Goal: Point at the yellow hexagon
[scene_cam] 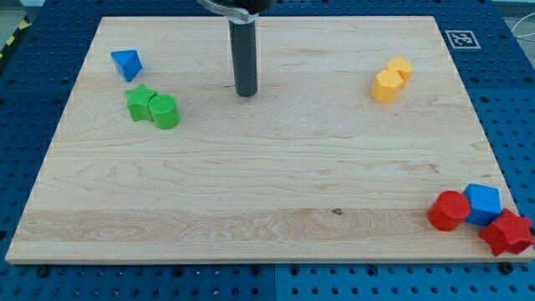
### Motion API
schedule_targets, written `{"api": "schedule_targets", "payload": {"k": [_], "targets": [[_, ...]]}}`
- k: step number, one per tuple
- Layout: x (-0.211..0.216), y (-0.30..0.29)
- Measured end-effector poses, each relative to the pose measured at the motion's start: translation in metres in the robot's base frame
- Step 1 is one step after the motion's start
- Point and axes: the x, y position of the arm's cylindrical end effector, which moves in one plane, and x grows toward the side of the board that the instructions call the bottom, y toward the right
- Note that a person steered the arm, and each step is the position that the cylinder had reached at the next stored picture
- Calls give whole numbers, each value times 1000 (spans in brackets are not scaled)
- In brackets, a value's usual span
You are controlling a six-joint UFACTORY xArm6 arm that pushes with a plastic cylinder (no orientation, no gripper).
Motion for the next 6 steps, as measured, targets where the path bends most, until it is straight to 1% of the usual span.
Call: {"api": "schedule_targets", "payload": {"k": [3,4,5,6], "targets": [[-5,-1],[-61,-6],[-63,-3],[12,8]]}}
